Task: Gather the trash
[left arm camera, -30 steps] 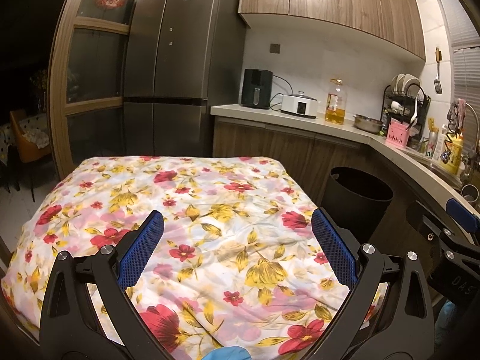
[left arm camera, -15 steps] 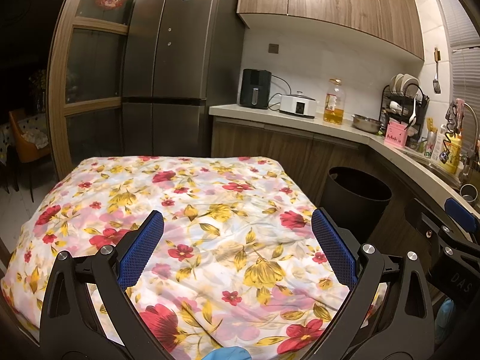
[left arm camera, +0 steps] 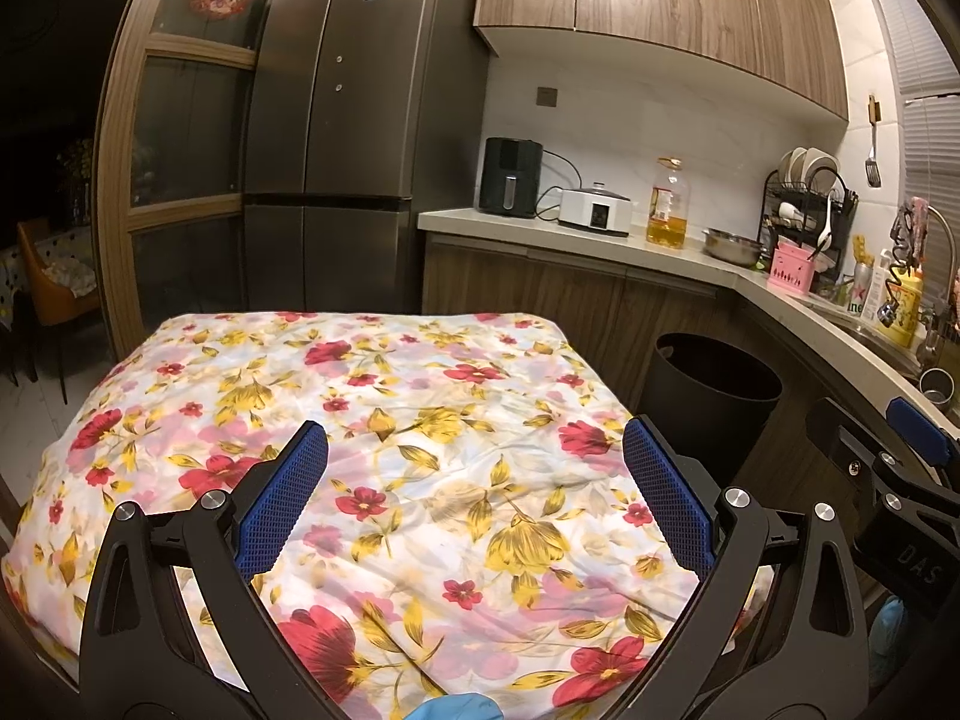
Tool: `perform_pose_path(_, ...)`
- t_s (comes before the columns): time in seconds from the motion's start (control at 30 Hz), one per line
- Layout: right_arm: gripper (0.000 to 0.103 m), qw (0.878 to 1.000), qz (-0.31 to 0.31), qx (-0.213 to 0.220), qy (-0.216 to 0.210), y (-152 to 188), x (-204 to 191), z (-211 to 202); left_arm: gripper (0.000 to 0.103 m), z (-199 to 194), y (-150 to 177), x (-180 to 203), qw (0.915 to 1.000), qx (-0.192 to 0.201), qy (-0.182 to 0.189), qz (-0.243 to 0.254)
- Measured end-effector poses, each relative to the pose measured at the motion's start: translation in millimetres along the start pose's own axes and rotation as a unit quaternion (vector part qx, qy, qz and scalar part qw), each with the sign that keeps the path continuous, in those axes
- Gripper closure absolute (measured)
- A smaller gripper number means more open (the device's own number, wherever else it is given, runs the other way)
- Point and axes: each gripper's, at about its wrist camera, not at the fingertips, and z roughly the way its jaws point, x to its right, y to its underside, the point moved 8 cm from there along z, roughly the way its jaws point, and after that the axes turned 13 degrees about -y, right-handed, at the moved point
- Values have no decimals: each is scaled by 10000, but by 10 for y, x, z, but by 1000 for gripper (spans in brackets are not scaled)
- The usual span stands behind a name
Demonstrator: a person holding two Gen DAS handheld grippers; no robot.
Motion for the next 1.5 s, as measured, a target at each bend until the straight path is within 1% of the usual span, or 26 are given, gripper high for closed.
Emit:
perform_pose_path(0.77,6,10000,27,-2,5,4,17,-2,6,-9,6,10,10000,7,11,15)
perform_pose_path(0.93,6,10000,46,3,26,9,22,-5,6,-24,-17,35,10000,5,39,69)
perform_pose_path(1.03,6,10000,69,18,59,5,23,-16,9,-28,-17,55,9999,3,74,128)
perform_pose_path(1.17,6,9999,100,26,84,2,36,-13,9,-32,-10,69,9998,26,115,174)
perform_pose_path(1.43,6,9998,149,55,105,-11,56,-14,8,-30,-6,64,9998,38,78,197)
perform_pose_path(1.5,6,9998,158,58,104,-14,62,-13,8,-35,-9,63,9998,34,128,171)
